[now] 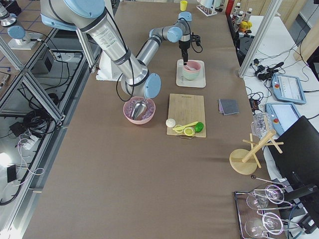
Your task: Stack pink bowl on green and place spoon
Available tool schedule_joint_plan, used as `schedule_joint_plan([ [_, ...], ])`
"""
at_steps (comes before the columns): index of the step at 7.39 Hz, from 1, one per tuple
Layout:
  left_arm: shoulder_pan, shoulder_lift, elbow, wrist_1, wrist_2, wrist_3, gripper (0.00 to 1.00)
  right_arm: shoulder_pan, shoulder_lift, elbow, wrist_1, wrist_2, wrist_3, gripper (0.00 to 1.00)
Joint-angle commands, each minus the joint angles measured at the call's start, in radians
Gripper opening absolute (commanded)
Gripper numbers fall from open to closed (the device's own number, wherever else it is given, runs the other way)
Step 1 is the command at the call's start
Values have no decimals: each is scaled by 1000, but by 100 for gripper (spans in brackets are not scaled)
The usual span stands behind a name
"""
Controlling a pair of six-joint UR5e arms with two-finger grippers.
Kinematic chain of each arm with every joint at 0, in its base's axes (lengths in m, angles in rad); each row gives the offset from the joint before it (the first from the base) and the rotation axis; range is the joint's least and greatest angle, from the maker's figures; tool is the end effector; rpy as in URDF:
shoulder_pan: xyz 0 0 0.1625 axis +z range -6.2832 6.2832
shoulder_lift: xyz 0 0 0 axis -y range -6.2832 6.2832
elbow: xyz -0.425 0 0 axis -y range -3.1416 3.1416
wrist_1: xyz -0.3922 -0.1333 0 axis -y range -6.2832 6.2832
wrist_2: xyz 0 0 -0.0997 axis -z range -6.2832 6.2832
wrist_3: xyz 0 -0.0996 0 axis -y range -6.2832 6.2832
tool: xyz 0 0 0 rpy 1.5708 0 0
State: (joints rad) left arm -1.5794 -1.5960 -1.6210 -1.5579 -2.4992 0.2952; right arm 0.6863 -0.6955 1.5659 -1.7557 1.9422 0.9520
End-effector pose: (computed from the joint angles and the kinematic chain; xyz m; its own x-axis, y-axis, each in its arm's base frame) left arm -0.0579 -0.5045 0.6111 0.5761 0.3333 -0.7464 -0.1662 0.9418 0.2923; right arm -0.4916 -0.5282 0.1437 0.7272 -0.1030 0.6786 0.0112 0.9903 0.1384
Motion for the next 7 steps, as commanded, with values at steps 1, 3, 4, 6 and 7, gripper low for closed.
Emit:
schedule_joint_plan([
  [1,-20,71,-66,1,71,-196,99,120,-51,9,1,76,-56,100],
  [3,-28,135,-160,10,132,-214,99,267,-122,20,1,182,-180,100],
  [4,-30,148,-168,16,134,-212,99,348,-174,34,1,228,-303,100],
  [6,-30,160,-171,15,192,-205,99,494,-314,86,-1,314,-439,100],
  [7,-30,159,-180,18,177,-206,99,554,-420,130,-7,325,-591,100],
])
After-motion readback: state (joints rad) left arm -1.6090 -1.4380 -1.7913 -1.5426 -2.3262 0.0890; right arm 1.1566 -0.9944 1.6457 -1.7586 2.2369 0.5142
